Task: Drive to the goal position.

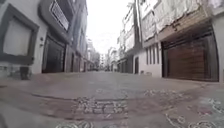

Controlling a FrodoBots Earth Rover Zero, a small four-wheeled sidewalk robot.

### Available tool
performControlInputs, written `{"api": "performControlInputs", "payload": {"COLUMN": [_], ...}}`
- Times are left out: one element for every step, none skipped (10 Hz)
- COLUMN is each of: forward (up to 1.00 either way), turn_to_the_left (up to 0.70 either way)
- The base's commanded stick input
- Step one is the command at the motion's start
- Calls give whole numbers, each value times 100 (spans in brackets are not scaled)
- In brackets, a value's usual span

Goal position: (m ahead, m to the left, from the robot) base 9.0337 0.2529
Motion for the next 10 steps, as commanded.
{"api": "performControlInputs", "payload": {"forward": [85, 85, 85, 85, 85, 85, 85, 85, 85, 85], "turn_to_the_left": [0, 0, 0, 0, 0, 0, 0, 2, 3, 32]}}
